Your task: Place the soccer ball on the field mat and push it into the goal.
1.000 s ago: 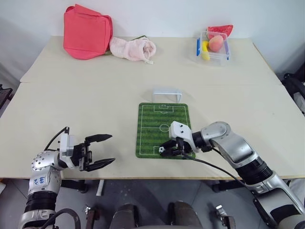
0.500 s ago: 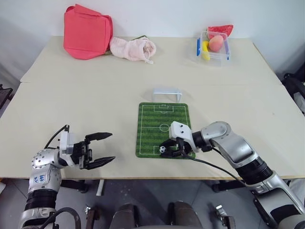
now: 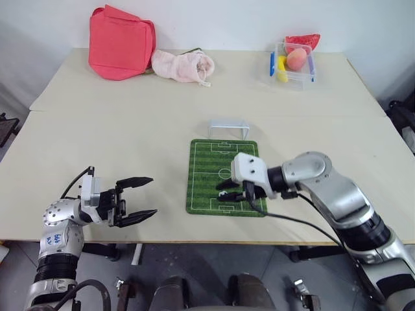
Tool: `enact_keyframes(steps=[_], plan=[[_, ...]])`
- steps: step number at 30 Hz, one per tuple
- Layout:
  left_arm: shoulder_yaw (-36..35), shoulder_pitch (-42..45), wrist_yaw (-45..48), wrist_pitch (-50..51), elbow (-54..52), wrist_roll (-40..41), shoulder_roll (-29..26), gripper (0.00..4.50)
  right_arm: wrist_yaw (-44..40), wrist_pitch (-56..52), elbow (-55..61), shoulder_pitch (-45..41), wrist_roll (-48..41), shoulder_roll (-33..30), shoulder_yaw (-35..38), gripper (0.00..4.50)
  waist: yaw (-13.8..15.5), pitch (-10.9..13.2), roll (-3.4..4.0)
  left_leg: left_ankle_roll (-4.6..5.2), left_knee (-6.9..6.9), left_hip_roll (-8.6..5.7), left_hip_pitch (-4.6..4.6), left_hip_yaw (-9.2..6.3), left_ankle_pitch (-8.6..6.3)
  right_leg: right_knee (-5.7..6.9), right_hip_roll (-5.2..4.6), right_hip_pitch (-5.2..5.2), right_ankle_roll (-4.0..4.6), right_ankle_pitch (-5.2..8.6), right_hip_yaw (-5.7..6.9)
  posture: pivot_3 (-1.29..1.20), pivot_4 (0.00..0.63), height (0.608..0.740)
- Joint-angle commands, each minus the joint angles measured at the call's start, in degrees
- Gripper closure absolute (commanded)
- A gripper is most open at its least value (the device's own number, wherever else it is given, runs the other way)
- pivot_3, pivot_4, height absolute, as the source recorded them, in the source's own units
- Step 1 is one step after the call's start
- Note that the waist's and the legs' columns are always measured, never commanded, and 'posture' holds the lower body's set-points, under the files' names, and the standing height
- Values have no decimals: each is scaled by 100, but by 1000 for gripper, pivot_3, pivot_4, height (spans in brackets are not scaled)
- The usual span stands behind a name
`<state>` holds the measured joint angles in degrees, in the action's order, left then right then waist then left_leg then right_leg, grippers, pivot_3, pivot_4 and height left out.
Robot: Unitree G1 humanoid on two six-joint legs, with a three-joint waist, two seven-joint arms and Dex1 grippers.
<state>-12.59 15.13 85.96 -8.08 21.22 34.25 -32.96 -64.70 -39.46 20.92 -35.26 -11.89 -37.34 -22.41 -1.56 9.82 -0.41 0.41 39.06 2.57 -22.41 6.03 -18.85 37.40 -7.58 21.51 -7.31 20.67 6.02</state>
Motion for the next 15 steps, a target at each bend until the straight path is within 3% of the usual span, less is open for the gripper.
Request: enact_keyframes(steps=[1, 8, 12, 15], plan=[[-74, 2, 211, 24, -68, 68, -102, 0, 273, -85, 268, 163, 84, 56, -112, 4478, -1, 0, 0, 0, 0, -2, 0, 1, 0, 0, -2, 0, 0, 0, -1, 0, 150, 740], [-63, 11, 228, 67, -83, 67, -123, 0, 535, -57, -207, 408, 52, 326, -198, 4478, -7, 0, -1, -1, 0, 3, 1, 2, 0, 0, 4, 1, 0, 0, 0, 0, 150, 740], [-46, 61, 217, 69, -41, 44, -128, 0, 419, 559, -1182, 234, 281, 375, -243, 4478, -8, 2, -3, 0, 1, -2, 1, 3, 0, -1, 0, 0, 0, 0, -1, 0, 150, 740], [-41, 157, 187, 25, 1, 31, -120, 0, 507, 1499, -2779, -576, 718, 446, -143, 4478, -26, 2, -5, 0, 2, 1, 3, 1, 0, 1, 3, -2, 0, 0, 1, 0, 150, 740]])
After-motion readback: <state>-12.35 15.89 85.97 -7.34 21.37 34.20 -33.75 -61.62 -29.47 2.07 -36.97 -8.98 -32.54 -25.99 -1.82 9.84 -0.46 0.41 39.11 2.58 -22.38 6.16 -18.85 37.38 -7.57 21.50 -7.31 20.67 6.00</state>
